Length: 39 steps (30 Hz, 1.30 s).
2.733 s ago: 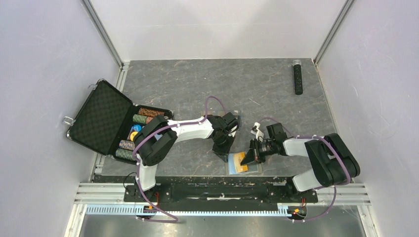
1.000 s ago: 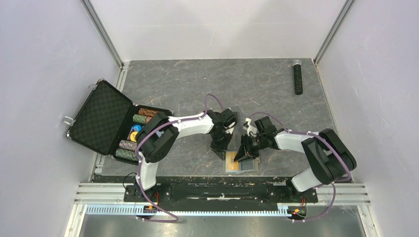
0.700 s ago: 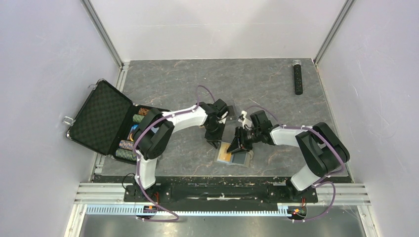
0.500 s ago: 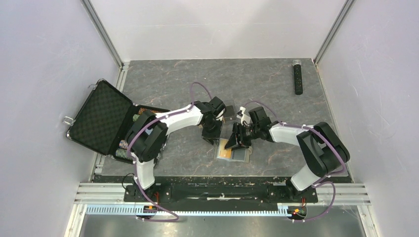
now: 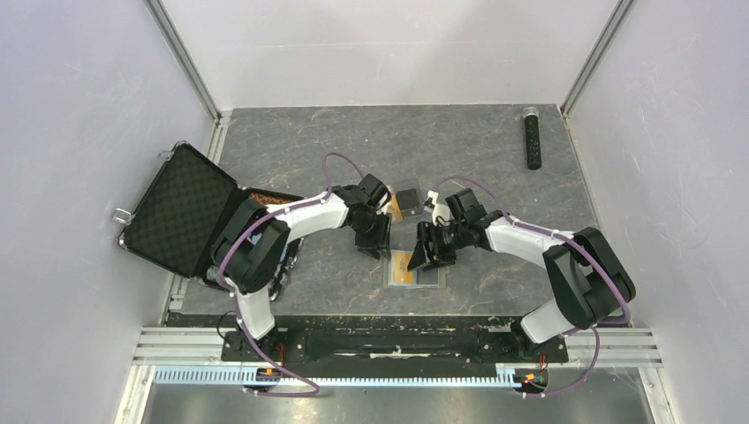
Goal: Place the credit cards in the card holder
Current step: Insert the credit card into the card holder, then move the storage box to the center of the board.
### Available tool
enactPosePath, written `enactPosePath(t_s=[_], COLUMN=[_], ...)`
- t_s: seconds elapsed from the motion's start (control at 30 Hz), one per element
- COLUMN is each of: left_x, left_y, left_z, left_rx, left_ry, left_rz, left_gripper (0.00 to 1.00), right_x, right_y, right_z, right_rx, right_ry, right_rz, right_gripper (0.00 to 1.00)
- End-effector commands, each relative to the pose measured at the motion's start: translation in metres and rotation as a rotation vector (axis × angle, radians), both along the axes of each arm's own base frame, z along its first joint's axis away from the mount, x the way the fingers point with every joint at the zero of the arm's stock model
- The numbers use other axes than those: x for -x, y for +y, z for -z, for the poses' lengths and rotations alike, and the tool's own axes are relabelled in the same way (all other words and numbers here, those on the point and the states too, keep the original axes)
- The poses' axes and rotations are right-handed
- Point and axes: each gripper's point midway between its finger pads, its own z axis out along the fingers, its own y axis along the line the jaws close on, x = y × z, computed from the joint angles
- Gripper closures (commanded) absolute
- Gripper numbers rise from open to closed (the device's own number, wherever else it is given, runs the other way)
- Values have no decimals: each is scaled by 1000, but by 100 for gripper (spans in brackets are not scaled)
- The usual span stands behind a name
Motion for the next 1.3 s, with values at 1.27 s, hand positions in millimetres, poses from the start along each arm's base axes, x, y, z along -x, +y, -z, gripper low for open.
enactPosePath(t_s=[1.27], left_x=[-13], left_y=[-23], left_z=[3], left_rx=[383], left_ry=[147], left_rz=[-204], left_gripper=[47], right_x=[15], right_y=[-57], right_z=[42], right_rx=[303], right_ry=[-97], right_rz=[-105], right_gripper=[62])
